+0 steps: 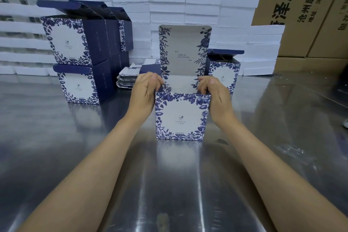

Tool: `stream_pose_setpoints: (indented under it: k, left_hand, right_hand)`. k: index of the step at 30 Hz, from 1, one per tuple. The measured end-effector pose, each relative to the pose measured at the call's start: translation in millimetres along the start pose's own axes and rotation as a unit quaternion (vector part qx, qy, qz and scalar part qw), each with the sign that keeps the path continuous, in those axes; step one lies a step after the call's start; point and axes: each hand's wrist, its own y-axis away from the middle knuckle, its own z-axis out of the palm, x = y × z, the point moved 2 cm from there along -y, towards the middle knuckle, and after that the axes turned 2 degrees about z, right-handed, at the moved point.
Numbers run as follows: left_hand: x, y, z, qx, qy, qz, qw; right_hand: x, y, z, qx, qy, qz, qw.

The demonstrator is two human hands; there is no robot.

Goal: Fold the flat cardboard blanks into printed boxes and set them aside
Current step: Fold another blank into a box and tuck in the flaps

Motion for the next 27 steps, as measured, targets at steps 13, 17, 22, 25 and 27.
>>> stream_pose_setpoints:
  k: [13,17,22,25,27]
  left_hand:
    - [15,7,7,0.015,0.313,-0.255,0.915]
    - [15,3,7,0.012,0.299,-0.272,0.915]
    - [16,-3,11,0.037,0.295,-0.268,0.916]
    - [17,0,11,0.061,0.297,-0.264,0.916]
    - [17,3,10,0.053,0.305,-0.272,0.911]
  right_hand:
    - [-14,-1,5,0.026,-0.287,0.283,0.915]
    - [-13,-5,4,0.065,-0.27,0.296,0.914]
    - [-17,-3,8,0.07,-0.301,0.274,0.911]
    - [-16,-2,8,0.048,-0.305,0.249,0.918]
    - [-19,-1,9,0.031,-0.29,0.239,0.926]
